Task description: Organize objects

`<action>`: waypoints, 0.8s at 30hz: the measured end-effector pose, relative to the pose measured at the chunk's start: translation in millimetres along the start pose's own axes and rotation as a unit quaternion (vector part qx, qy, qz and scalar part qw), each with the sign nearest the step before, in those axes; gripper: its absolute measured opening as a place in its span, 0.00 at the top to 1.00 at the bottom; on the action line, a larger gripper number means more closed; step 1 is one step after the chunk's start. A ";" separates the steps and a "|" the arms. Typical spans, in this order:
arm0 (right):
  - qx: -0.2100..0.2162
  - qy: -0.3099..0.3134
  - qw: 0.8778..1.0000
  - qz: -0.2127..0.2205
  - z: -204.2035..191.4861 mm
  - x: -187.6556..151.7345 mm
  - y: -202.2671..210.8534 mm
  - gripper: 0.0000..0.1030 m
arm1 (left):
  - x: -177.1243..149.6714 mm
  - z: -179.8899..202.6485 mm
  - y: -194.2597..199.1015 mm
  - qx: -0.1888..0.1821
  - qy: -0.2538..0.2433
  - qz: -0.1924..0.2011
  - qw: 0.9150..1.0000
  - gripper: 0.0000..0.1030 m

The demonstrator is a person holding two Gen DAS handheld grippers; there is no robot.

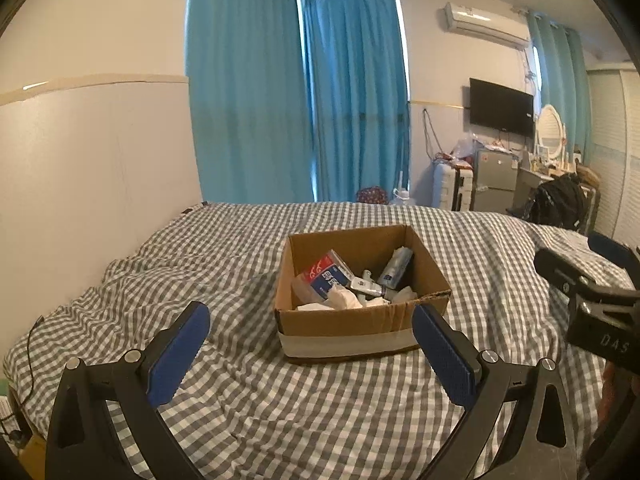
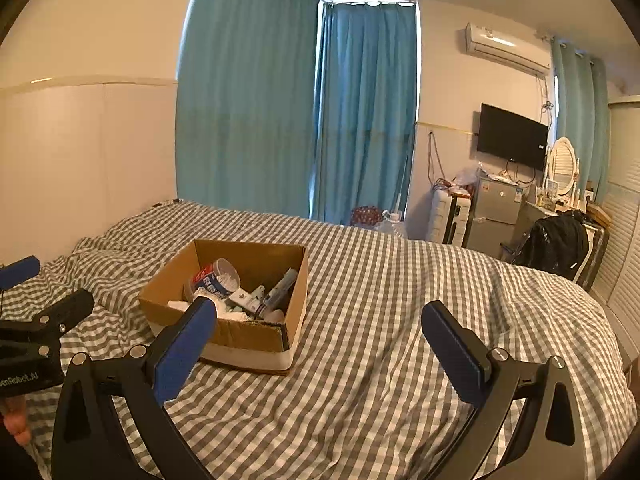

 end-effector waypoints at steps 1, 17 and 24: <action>-0.001 -0.003 1.000 0.001 0.6 0.5 -0.1 0.00 | -0.5 0.3 1.1 0.001 -0.001 0.000 1.000 0.00; -0.001 -0.015 1.000 -0.005 4.8 -2.8 -1.5 0.00 | -0.4 0.5 -1.0 -0.001 -0.001 -0.010 1.000 0.00; 0.000 -0.013 1.000 -0.008 2.0 -3.8 -3.2 0.00 | -2.3 -2.2 -2.9 0.000 0.002 -0.012 1.000 0.00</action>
Point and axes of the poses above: each gripper's, at about its wrist camera, not at the fingertips, and y roughly against the way its jaws point, z to its right, x to its top, the point moved 7 cm from there along -y, roughly the way its jaws point, and after that the axes turned 10 degrees about -z, right-handed, at the moved point
